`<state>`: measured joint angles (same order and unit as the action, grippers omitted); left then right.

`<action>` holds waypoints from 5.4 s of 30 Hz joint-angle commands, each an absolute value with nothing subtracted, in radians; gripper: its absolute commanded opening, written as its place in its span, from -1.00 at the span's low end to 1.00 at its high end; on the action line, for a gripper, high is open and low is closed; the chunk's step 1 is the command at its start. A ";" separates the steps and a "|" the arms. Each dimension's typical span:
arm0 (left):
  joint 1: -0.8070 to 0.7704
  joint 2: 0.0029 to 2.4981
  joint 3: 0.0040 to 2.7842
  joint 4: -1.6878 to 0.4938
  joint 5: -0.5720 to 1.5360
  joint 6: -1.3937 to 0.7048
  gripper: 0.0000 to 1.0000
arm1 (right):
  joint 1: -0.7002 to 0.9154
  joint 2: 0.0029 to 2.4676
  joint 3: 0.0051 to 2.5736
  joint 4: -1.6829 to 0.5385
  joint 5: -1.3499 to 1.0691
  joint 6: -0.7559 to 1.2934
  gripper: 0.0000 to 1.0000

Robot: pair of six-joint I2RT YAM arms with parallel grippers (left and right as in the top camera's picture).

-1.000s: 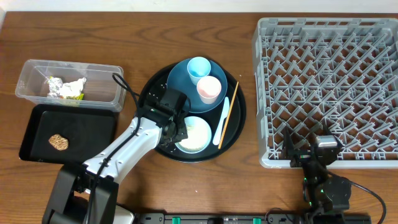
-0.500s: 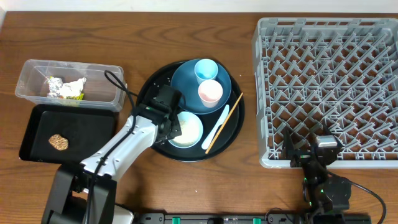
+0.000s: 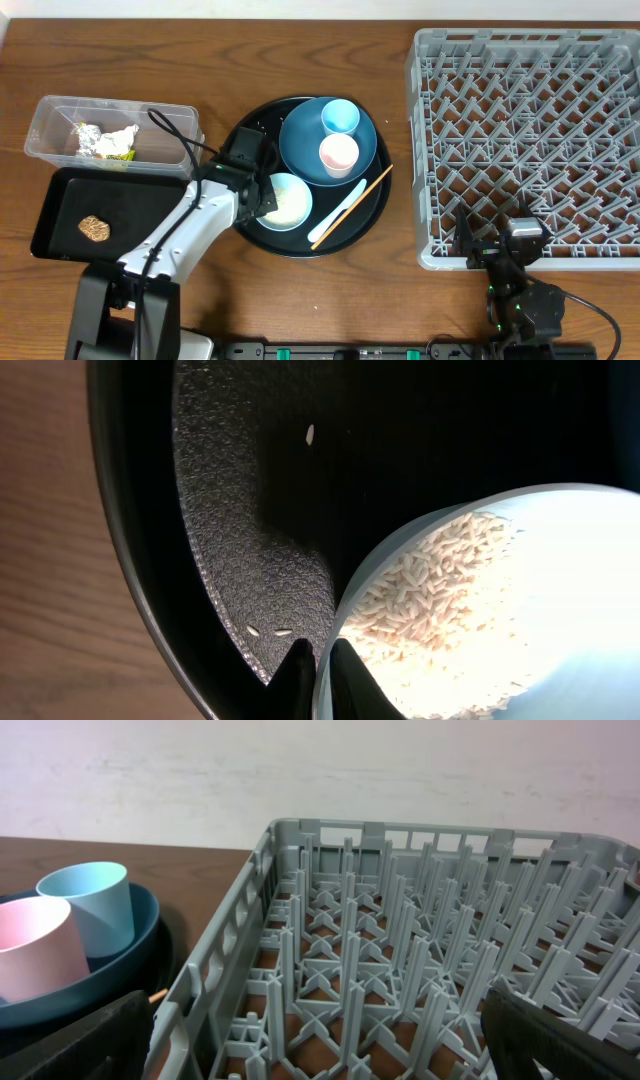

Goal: Sort waste into correct bins and load items into the dishwasher rack
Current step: 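Lift the rice bowl off the round tray with the left gripper, then carry the rice bowl left over the flat black tray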

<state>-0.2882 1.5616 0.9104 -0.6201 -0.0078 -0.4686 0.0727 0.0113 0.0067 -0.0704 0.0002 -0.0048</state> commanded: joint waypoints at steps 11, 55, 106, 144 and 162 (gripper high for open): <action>-0.258 1.565 0.950 -0.561 -0.036 -0.366 -0.67 | 0.079 0.007 0.006 -0.075 0.011 -0.013 0.99; -0.525 1.528 0.979 -0.648 0.092 -0.348 0.05 | 0.079 0.007 0.006 -0.075 0.011 -0.013 0.98; -0.525 1.695 0.970 -0.525 0.059 -0.349 -0.17 | 0.079 0.007 0.006 -0.075 0.011 -0.013 0.99; -0.525 1.711 0.953 -0.517 0.059 -0.348 -0.88 | 0.079 0.007 0.006 -0.075 0.011 -0.013 0.99; -0.416 1.517 0.969 -0.611 0.060 -0.348 -0.88 | 0.079 0.007 0.006 -0.075 0.011 -0.013 0.99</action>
<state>-0.4500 1.5593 0.9710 -0.5957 0.0616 -0.3408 0.0727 0.0113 0.0067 -0.0704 0.0002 -0.0051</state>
